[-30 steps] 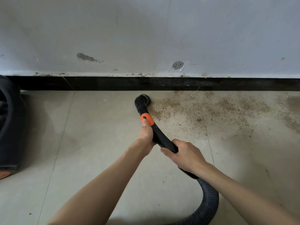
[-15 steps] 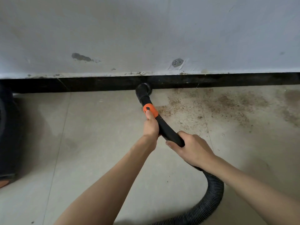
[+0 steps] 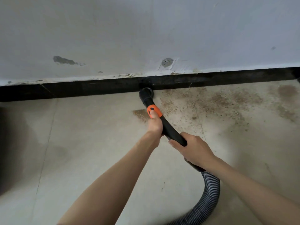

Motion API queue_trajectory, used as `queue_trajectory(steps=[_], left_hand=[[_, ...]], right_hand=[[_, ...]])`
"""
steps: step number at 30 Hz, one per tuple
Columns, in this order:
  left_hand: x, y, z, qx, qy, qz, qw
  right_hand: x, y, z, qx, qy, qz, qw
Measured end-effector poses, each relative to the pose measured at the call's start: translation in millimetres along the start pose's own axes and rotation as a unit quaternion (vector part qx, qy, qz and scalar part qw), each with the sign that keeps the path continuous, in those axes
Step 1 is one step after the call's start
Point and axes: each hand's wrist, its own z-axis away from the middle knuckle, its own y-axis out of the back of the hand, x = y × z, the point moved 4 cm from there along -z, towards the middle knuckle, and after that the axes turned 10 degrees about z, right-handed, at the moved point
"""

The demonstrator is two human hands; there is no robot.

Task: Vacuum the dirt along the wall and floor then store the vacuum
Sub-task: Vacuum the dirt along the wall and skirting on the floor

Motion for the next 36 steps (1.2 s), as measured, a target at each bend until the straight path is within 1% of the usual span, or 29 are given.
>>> queue_trajectory(steps=[3,6,9,11,15,18,20,22,24,26,32,36], left_hand=[[-10,-24,-1,-0.029,0.009,-0.04,0.999],[-12,-36,0,-0.058,0.024,-0.05,0.997],[-11,-34,3,-0.075,0.028,-0.038,0.996],[-9,-27,7,-0.069,0.013,-0.022,0.997],[-6,14,23,-0.015,-0.041,0.023,0.999],[-6,57,35,0.044,-0.072,0.055,0.995],[-7,77,42,0.07,-0.071,0.081,0.992],[-8,88,48,0.079,-0.055,0.107,0.99],[-10,91,52,0.081,-0.038,0.12,0.989],[-15,90,56,0.079,-0.025,0.115,0.99],[-27,74,61,0.029,-0.005,0.088,0.996],[-29,62,65,-0.004,0.003,0.064,0.998]], right_hand=[[19,2,10,0.023,-0.043,-0.014,0.999],[23,5,14,0.052,-0.068,0.026,0.996],[18,6,15,0.063,-0.068,0.039,0.995],[13,5,19,0.063,-0.054,0.038,0.996],[-10,-1,28,0.037,0.021,0.053,0.998],[-34,-11,31,-0.015,0.087,0.044,0.995],[-45,-16,33,-0.055,0.111,0.018,0.992],[-48,-20,36,-0.094,0.121,-0.011,0.988],[-45,-23,41,-0.124,0.126,-0.026,0.984],[-38,-25,46,-0.135,0.12,-0.025,0.983],[-19,-29,65,-0.089,0.075,-0.008,0.993],[-9,-25,70,-0.082,0.064,-0.022,0.994]])
